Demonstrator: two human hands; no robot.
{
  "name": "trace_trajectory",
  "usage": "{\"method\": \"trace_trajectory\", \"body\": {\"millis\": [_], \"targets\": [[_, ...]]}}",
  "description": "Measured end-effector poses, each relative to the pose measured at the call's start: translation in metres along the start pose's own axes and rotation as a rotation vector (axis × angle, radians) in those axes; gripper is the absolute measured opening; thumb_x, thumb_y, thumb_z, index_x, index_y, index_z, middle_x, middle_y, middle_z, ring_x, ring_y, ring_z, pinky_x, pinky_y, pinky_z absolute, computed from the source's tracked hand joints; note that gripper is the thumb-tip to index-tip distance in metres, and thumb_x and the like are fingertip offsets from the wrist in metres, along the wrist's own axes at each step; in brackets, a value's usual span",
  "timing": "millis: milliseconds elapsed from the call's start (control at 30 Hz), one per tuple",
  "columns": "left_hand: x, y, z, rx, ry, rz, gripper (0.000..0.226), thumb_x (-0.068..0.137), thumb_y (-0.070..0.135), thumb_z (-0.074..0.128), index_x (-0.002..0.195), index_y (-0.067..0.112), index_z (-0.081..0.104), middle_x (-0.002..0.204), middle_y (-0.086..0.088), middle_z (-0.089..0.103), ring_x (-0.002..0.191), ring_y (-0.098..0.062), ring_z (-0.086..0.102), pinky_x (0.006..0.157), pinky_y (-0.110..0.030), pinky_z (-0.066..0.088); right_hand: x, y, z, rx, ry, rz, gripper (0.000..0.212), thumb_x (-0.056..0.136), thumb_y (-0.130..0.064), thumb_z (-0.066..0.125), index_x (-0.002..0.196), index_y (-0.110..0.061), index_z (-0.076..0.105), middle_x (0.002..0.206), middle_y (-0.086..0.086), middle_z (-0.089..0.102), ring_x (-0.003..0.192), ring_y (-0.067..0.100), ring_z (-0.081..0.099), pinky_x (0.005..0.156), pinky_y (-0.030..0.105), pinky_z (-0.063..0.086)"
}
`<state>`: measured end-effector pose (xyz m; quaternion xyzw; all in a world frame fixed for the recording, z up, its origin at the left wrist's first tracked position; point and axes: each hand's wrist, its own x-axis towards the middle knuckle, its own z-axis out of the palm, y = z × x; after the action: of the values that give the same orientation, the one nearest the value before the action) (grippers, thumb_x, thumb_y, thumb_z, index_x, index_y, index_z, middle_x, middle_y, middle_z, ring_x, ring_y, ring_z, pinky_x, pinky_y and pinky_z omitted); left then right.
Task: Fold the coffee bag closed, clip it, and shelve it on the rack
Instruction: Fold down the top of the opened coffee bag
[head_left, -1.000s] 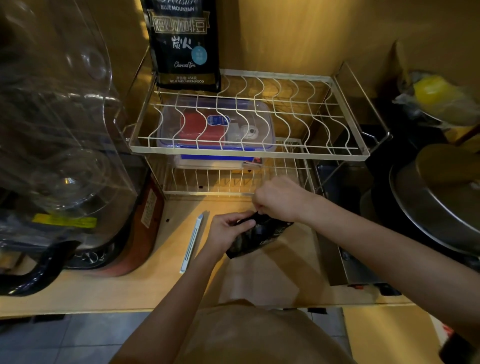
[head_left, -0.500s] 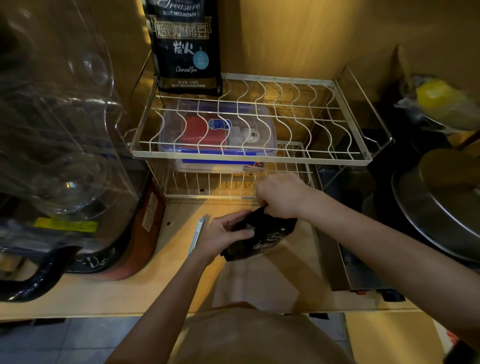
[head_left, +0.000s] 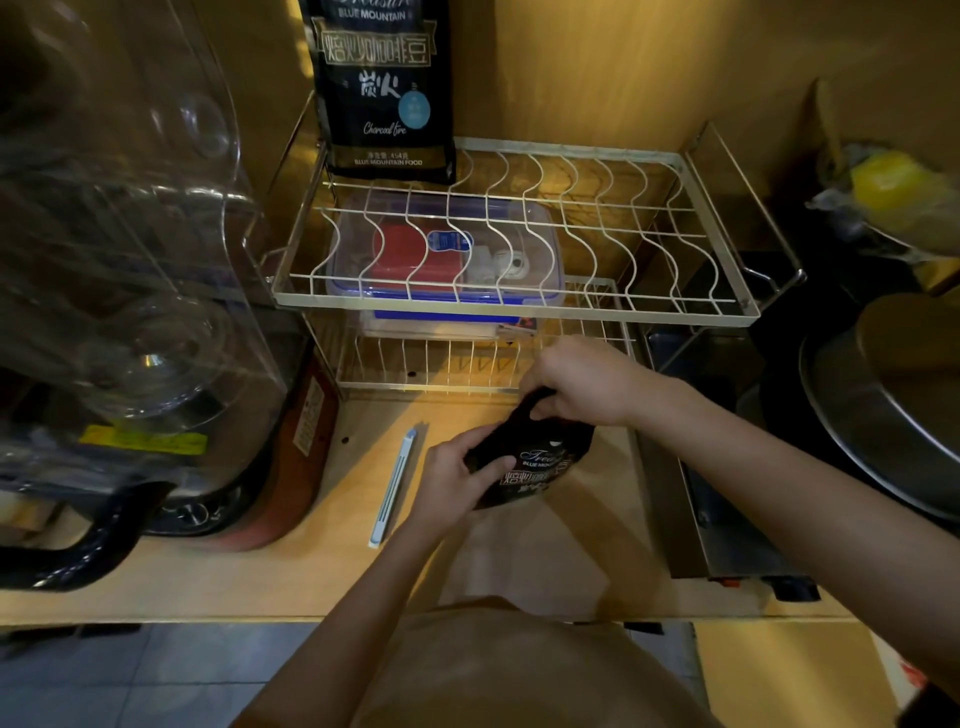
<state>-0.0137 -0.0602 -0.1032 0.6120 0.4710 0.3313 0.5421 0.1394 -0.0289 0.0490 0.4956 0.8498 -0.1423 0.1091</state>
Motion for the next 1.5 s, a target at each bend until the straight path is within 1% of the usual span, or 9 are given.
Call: {"method": "trace_trajectory", "body": {"millis": [167, 300, 500, 767, 900, 1033, 1200, 1367, 1500], "targets": [[0.008, -0.005, -0.008, 0.071, -0.037, -0.001, 0.033, 0.077, 0.029, 0.068, 0.107, 0.017, 0.064, 0.101, -0.006, 0.072, 0.092, -0.015, 0.066, 0.080, -0.035, 0.055, 0.006, -0.005, 0.000, -0.023, 0.068, -0.021, 0.020, 0.084, -0.022, 0.057, 0.102, -0.017, 0.065, 0.101, 0.005, 0.068, 0.098, 0.023, 0.060, 0.084, 0.044, 0.050], [0.013, -0.001, -0.013, 0.106, -0.028, 0.022, 0.035, 0.074, 0.026, 0.071, 0.107, 0.016, 0.065, 0.098, -0.001, 0.072, 0.088, 0.000, 0.065, 0.074, -0.013, 0.051, 0.010, -0.003, 0.009, 0.069, 0.076, 0.025, 0.023, 0.083, -0.022, 0.059, 0.105, -0.017, 0.065, 0.103, 0.006, 0.069, 0.099, 0.023, 0.060, 0.085, 0.043, 0.049], [0.019, 0.021, -0.017, -0.251, 0.105, -0.100, 0.004, 0.076, 0.010, 0.068, 0.078, 0.009, 0.070, 0.065, 0.006, 0.072, 0.065, -0.008, 0.068, 0.057, -0.020, 0.052, 0.007, 0.019, 0.011, 0.269, 0.047, 0.103, 0.038, 0.073, -0.020, 0.071, 0.110, -0.017, 0.061, 0.108, 0.002, 0.066, 0.100, 0.018, 0.060, 0.085, 0.038, 0.051], [0.012, 0.015, -0.028, -0.438, 0.090, -0.193, 0.011, 0.077, 0.009, 0.064, 0.084, 0.015, 0.071, 0.073, 0.006, 0.076, 0.076, -0.010, 0.069, 0.066, -0.021, 0.052, -0.011, 0.029, 0.037, 0.534, 0.223, 0.178, 0.018, 0.077, -0.019, 0.068, 0.094, -0.011, 0.070, 0.094, 0.006, 0.072, 0.088, 0.017, 0.065, 0.083, 0.041, 0.052], [0.011, 0.020, -0.025, -0.467, 0.067, -0.180, 0.016, 0.079, 0.008, 0.062, 0.093, 0.005, 0.068, 0.075, 0.004, 0.075, 0.078, -0.012, 0.069, 0.063, -0.018, 0.054, -0.016, 0.031, 0.043, 0.726, 0.334, 0.244, 0.015, 0.077, -0.014, 0.068, 0.092, -0.010, 0.070, 0.089, 0.008, 0.073, 0.081, 0.015, 0.064, 0.074, 0.025, 0.049], [0.011, 0.021, -0.026, -0.416, 0.067, -0.165, 0.016, 0.080, 0.006, 0.062, 0.095, 0.002, 0.066, 0.070, 0.006, 0.075, 0.073, -0.010, 0.069, 0.059, -0.015, 0.053, -0.022, 0.029, 0.055, 0.813, 0.314, 0.283, 0.017, 0.077, -0.013, 0.068, 0.094, -0.009, 0.069, 0.093, 0.007, 0.071, 0.088, 0.019, 0.064, 0.083, 0.036, 0.051], [0.013, 0.018, -0.030, -0.252, 0.026, -0.183, 0.033, 0.068, 0.009, 0.074, 0.098, 0.018, 0.062, 0.095, -0.001, 0.069, 0.091, -0.017, 0.064, 0.071, -0.026, 0.055, -0.020, 0.031, 0.082, 1.149, 0.338, 0.379, 0.042, 0.067, -0.008, 0.076, 0.107, -0.011, 0.063, 0.108, 0.008, 0.067, 0.105, 0.022, 0.060, 0.093, 0.039, 0.049], [0.018, 0.020, -0.019, 0.020, 0.028, -0.197, 0.064, 0.053, 0.008, 0.085, 0.109, 0.012, 0.052, 0.094, 0.010, 0.059, 0.087, 0.000, 0.055, 0.064, -0.010, 0.048, -0.010, 0.027, 0.115, 1.279, 0.232, 0.341, 0.082, 0.056, -0.005, 0.082, 0.127, -0.014, 0.044, 0.121, -0.004, 0.055, 0.117, 0.013, 0.049, 0.099, 0.026, 0.042], [0.023, 0.020, -0.014, -0.014, 0.095, -0.255, 0.056, 0.054, 0.009, 0.084, 0.104, 0.008, 0.058, 0.100, -0.007, 0.065, 0.093, -0.019, 0.062, 0.075, -0.031, 0.053, 0.002, 0.021, 0.126, 1.301, 0.425, 0.434, 0.059, 0.061, 0.006, 0.077, 0.115, -0.001, 0.055, 0.114, 0.013, 0.061, 0.111, 0.027, 0.056, 0.097, 0.040, 0.047]]}}
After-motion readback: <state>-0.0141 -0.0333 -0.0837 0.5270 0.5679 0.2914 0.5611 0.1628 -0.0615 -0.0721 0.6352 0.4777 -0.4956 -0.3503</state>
